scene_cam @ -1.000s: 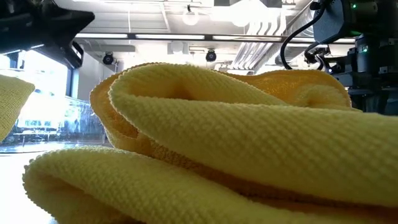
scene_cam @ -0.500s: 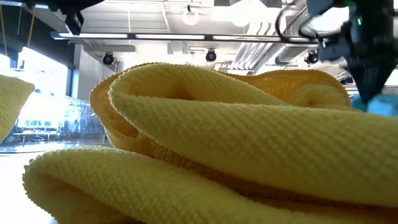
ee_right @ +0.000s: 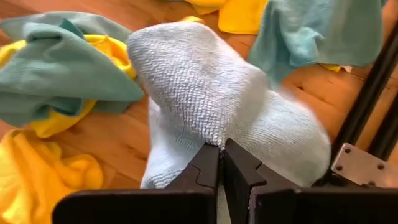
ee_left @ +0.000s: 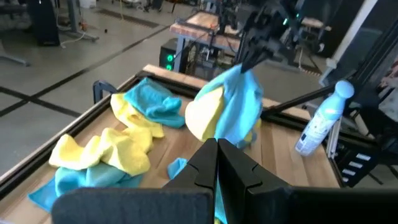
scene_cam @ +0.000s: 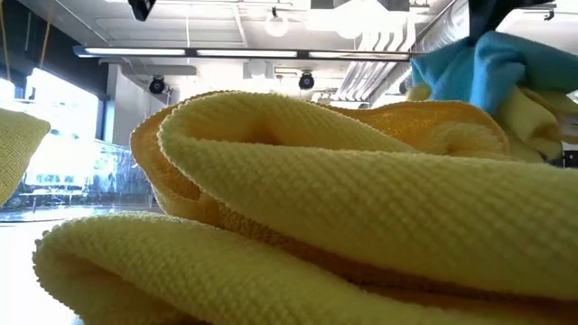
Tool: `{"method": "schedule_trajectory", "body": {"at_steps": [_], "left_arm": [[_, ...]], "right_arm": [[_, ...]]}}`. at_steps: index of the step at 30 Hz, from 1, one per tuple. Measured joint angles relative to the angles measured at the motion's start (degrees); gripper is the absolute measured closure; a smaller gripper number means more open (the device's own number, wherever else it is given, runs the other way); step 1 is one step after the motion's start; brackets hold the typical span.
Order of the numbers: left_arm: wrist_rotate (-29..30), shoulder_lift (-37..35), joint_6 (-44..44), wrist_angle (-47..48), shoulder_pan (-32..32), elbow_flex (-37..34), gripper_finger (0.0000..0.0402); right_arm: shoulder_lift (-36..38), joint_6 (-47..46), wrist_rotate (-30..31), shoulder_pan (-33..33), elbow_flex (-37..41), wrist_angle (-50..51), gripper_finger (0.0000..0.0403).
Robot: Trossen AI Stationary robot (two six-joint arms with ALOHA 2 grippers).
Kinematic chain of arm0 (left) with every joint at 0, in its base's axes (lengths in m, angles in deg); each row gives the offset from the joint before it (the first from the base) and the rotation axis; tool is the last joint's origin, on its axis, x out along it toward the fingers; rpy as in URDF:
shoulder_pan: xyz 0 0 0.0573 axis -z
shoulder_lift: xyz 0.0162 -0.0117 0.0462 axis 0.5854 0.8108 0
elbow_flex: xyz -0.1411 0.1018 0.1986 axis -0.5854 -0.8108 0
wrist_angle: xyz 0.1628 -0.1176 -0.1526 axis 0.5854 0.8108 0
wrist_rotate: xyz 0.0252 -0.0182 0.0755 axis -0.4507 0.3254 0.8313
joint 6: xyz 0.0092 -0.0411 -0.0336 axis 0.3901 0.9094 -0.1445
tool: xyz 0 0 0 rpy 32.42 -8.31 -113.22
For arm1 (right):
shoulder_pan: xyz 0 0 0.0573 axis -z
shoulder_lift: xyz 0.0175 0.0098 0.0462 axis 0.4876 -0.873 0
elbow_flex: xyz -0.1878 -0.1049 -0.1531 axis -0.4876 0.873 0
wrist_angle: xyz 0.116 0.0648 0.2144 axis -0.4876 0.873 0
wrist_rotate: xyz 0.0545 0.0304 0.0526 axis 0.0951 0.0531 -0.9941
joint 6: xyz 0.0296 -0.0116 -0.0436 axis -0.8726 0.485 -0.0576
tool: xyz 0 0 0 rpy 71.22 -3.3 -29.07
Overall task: Sort microfiber towel by color & place in baskets
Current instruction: Put the blue microfiber cloth into the top transparent bin
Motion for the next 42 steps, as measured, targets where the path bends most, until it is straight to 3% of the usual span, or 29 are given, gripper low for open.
{"method": "schedule_trajectory", "body": {"at_steps": [15,32,42], "left_arm": [[1.9,4.1,0.0,0.2,0.0,0.0,0.0386],[1.9,4.1,0.1,-0.1,0.0,0.0,0.0366],[1.9,4.1,0.1,-0.1,0.0,0.0,0.0366]], "right_arm": [[-0.1,0.9,-3.2,0.0,8.9,-3.3,0.0394],[-0.1,-1.8,-9.6,0.0,28.4,-20.5,0.0393],[-0.1,-1.8,-10.8,0.0,29.4,-20.8,0.0393]]}}
